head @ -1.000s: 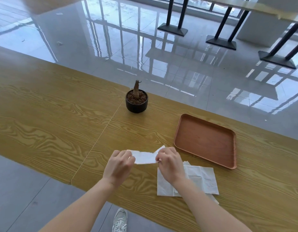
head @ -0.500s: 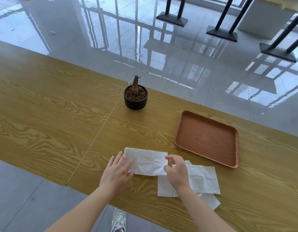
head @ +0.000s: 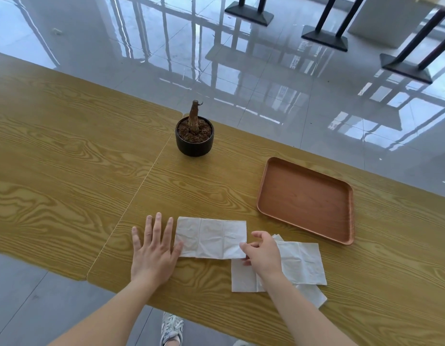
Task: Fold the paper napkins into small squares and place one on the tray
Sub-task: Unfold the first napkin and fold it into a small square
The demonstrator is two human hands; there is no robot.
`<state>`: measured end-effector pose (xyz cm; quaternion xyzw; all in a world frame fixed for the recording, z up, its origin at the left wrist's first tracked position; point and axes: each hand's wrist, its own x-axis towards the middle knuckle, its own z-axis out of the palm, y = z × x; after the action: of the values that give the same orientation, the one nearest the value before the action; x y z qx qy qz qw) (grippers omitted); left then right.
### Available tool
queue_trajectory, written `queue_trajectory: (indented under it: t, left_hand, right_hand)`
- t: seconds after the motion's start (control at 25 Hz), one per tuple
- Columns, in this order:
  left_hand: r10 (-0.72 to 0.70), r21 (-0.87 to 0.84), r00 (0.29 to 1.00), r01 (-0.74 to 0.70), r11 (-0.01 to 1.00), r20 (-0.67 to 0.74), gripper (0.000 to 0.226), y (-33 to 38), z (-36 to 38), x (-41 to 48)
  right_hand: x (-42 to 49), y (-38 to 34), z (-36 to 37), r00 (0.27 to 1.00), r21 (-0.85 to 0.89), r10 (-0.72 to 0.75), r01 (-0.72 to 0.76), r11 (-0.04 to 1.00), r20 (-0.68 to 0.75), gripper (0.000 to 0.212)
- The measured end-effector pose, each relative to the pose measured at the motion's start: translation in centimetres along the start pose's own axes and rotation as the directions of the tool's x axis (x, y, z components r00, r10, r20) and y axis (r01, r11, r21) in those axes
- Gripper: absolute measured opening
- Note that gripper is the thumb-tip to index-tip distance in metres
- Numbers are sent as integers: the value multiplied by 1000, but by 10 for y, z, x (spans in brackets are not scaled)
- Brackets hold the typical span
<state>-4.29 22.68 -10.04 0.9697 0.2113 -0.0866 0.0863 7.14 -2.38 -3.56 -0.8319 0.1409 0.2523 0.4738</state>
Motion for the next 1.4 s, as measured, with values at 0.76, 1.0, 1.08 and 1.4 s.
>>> queue_trajectory:
  t: [0.76, 1.0, 1.08, 1.4]
  left_hand:
    - [-10, -28, 997, 8, 1000, -82, 71, 0, 0, -1]
    - [-1, -48, 995, -3, 999, -96, 70, -1, 2, 0]
    - [0, -54, 995, -6, 999, -102, 71, -2, 2, 0]
    - [5, -146, 994, -21, 989, -106, 81, -3, -2, 0]
  right_hand:
    - [-36, -9, 26, 899, -105, -385, 412, 905, 210, 26]
    - [-5, -1, 30, 708, -568, -557, 695, 442, 433, 41]
    - [3, 1, 32, 652, -620, -517, 738, 266, 555, 45]
    - [-33, 5, 53, 690, -732, -578, 645, 218, 436, 36]
